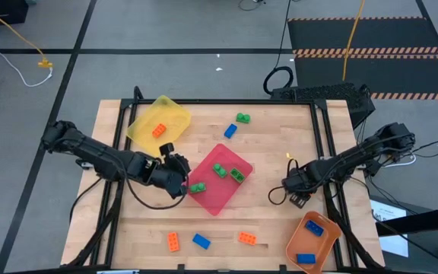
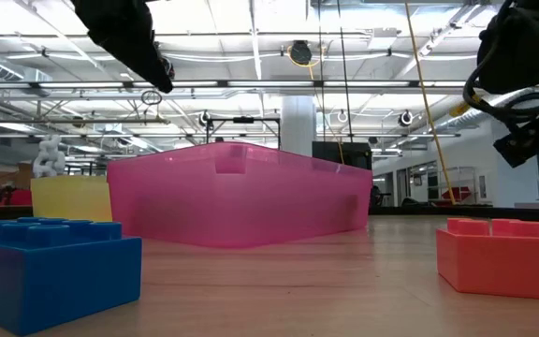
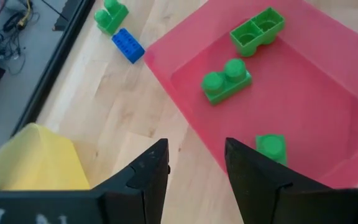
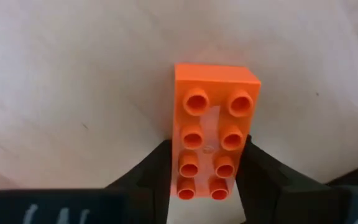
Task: Sort & place blocks by color
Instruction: Put the orange game piece into the yellow bin
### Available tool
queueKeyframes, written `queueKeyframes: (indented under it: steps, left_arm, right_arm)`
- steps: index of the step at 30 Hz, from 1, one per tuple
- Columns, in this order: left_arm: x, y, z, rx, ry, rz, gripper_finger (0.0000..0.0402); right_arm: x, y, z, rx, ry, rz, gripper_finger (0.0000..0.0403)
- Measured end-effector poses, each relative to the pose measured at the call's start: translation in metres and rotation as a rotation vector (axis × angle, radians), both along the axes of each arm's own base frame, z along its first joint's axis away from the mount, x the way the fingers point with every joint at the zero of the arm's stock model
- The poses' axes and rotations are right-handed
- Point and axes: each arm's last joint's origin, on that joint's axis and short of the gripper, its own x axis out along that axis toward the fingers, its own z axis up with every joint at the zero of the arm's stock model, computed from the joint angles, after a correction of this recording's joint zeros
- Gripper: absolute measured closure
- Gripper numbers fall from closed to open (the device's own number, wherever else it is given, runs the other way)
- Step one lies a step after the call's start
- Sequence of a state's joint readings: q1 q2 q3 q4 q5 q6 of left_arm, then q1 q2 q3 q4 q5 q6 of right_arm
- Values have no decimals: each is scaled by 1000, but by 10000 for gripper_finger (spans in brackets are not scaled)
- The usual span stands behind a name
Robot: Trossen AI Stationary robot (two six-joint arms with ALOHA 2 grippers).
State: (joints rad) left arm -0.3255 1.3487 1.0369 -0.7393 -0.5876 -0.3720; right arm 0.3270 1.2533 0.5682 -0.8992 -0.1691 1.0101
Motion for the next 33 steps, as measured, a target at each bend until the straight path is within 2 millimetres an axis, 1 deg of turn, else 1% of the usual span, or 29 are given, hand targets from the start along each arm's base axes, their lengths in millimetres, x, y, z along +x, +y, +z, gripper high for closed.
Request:
queueKeyframes:
  steps: [2, 4, 8, 13, 16, 20, 22, 24, 26, 28, 30, 32, 33]
  left_arm:
    - [3, 2, 1, 15, -1, -37, 243]
    - [7, 2, 3, 36, -2, -114, 243]
    - [16, 0, 10, 149, -35, -295, 243]
    - [24, -3, 19, 347, -47, -504, 243]
    - [29, -5, 25, 431, -81, -568, 243]
    - [38, -5, 33, 426, -199, -583, 243]
    - [41, -5, 34, 409, -236, -597, 242]
    - [44, -5, 32, 393, -242, -628, 242]
    - [48, -5, 27, 363, -233, -651, 241]
    - [49, -6, 20, 345, -205, -665, 232]
    - [54, -8, 20, 348, -231, -665, 212]
    - [56, -8, 14, 352, -206, -669, 186]
    - [59, -9, 12, 353, -218, -664, 172]
  right_arm:
    - [2, 1, 2, 4, -21, 52, 281]
    - [7, 2, 8, 16, -65, 102, 281]
    - [23, 7, 27, 37, -220, 181, 281]
    - [49, 11, 63, 39, -544, 274, 281]
    - [64, 11, 82, -37, -736, 356, 281]
    - [85, 8, 99, -137, -1008, 486, 281]
    - [95, 5, 106, -173, -1123, 521, 281]
    - [103, -1, 111, -214, -1197, 536, 281]
    - [108, -8, 112, -234, -1229, 549, 281]
    - [114, -16, 112, -231, -1257, 542, 281]
    - [120, -22, 108, -204, -1264, 537, 281]
    - [128, -27, 103, -169, -1286, 544, 281]
    - [131, -28, 101, -155, -1297, 550, 281]
